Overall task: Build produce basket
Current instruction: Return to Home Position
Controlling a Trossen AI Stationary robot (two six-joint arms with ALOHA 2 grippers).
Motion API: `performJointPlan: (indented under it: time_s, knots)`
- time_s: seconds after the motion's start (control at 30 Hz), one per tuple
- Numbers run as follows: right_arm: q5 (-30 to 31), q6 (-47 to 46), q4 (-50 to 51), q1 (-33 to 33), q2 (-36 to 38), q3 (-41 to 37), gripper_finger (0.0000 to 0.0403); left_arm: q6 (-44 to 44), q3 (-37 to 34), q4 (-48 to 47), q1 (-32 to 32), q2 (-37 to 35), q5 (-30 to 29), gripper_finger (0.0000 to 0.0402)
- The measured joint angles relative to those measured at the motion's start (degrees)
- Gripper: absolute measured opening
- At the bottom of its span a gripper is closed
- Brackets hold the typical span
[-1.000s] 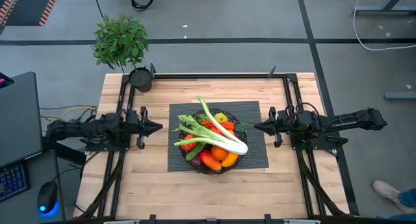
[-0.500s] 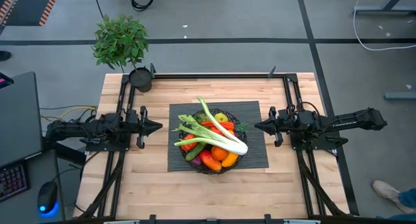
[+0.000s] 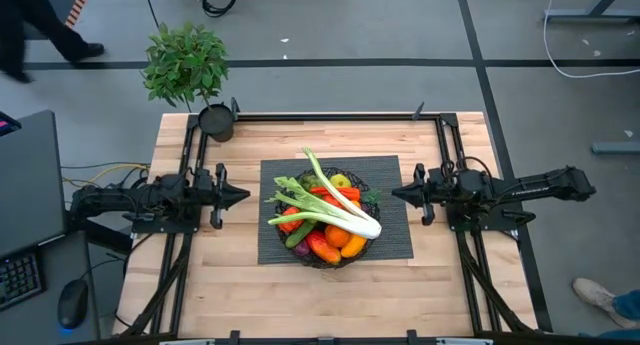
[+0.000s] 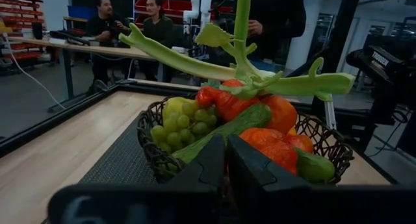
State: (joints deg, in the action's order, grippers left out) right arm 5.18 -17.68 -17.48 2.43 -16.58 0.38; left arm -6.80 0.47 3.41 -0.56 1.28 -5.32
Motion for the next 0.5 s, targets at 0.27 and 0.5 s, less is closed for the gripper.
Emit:
performJointPlan:
  time_s: [0.27, 0.5]
  knots:
    - [0.07, 0.19, 1.46, -0.28, 0.0, 0.0, 0.0016, -0.01, 0.02, -0.38, 0.0, 0.0, 0.02, 0.0036]
    - [-0.1, -1.2, 7.12, -0.28, -0.02, 0.0, 0.0016, 0.35, 0.08, -1.25, 0.0, 0.02, 0.26, 0.0025]
